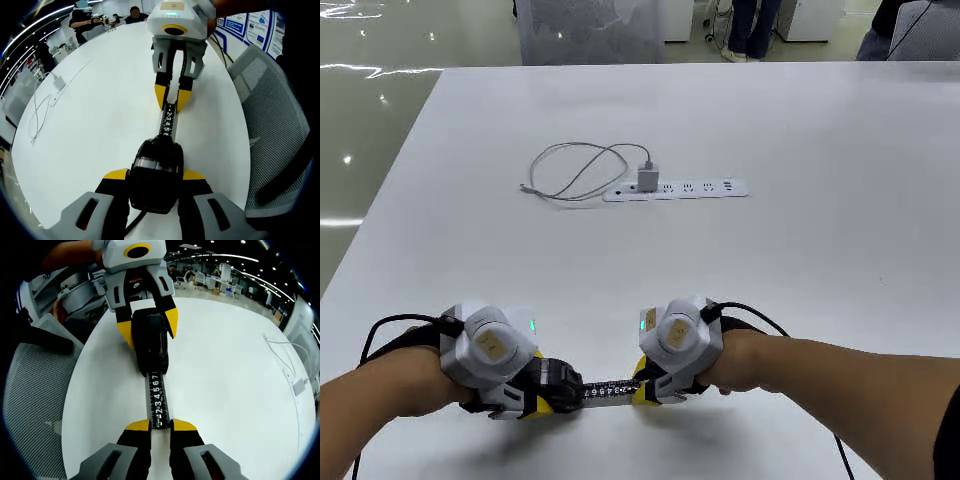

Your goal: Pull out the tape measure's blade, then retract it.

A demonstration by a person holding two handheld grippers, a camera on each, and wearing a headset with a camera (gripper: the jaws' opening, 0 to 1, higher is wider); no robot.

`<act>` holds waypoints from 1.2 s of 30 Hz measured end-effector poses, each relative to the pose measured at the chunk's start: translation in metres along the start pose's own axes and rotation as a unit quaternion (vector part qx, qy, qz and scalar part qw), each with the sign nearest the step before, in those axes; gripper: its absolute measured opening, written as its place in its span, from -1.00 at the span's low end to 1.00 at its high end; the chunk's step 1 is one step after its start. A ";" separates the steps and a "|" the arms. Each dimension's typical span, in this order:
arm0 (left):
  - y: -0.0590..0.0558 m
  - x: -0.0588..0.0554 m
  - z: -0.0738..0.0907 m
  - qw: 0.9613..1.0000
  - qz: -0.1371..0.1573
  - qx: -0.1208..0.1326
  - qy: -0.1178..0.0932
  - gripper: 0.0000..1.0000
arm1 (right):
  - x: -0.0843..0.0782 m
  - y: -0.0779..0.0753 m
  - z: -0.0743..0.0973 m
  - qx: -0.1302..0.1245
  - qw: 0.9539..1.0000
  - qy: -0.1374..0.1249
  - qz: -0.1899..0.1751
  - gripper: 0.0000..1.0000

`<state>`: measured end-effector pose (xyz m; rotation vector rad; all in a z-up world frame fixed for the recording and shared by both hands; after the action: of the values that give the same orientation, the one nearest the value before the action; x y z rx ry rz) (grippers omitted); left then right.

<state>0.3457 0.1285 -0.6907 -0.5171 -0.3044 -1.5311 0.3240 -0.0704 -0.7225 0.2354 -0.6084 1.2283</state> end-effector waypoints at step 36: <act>0.000 -0.001 -0.001 1.000 0.003 0.001 0.000 -0.34 | -0.024 -0.007 0.018 0.001 1.000 0.016 -0.001 -0.81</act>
<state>0.3458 0.1285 -0.6924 -0.5163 -0.3038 -1.5250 0.3199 -0.1013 -0.7201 0.2175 -0.5793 1.2278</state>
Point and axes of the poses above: the centre of the closed fingertips' face, and the gripper's own axes: z roughly backward along the fingers, y roughly to its left, x roughly out of its top, the point moved 10 cm from there along z, roughly backward along the fingers, and after that the axes turned 13 degrees about -x, right-handed, at the moved point
